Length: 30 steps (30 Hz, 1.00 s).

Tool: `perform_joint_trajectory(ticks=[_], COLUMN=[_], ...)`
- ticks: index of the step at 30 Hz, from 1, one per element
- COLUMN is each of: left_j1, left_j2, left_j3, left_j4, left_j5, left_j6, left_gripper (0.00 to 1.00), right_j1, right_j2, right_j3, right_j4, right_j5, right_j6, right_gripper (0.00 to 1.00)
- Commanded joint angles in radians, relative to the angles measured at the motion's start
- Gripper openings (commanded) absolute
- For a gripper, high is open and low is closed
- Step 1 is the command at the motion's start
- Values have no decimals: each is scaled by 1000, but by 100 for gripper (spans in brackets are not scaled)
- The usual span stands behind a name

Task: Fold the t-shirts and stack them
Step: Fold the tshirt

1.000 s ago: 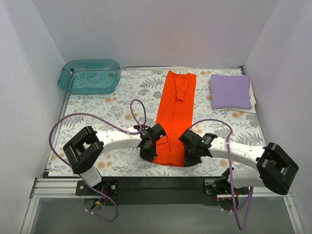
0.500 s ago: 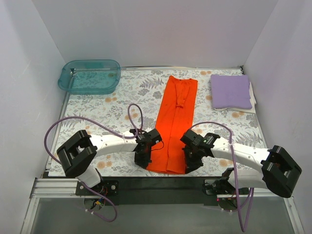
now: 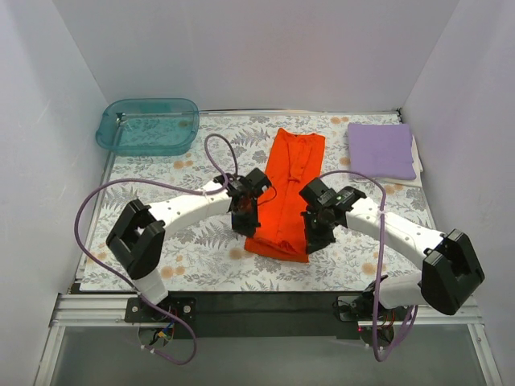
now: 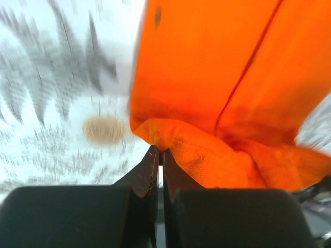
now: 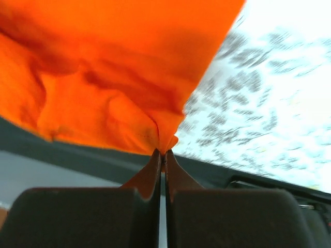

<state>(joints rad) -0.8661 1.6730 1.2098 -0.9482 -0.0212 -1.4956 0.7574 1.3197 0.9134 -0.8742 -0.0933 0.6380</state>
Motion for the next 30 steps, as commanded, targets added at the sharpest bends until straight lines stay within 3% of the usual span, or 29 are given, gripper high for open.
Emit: perform_joint_trajectory(ticks=[1, 10, 20, 30], left_j1=[97, 142, 162, 170], left_j2=[62, 281, 364, 406], left_j3=[124, 413, 456, 467], left_j4=[45, 120, 275, 304], left_j5=[-65, -242, -329, -361], left_j6=[66, 133, 161, 138], left_gripper=[0, 0, 0, 0], right_j1=[-68, -199, -268, -283], right_j2=[38, 170, 277, 317], right_j3=[100, 263, 317, 292], right_j4=[-36, 40, 167, 257], right_j5=[89, 286, 303, 296], right_j6=[-92, -233, -308, -307], right_gripper=[1, 1, 1, 1])
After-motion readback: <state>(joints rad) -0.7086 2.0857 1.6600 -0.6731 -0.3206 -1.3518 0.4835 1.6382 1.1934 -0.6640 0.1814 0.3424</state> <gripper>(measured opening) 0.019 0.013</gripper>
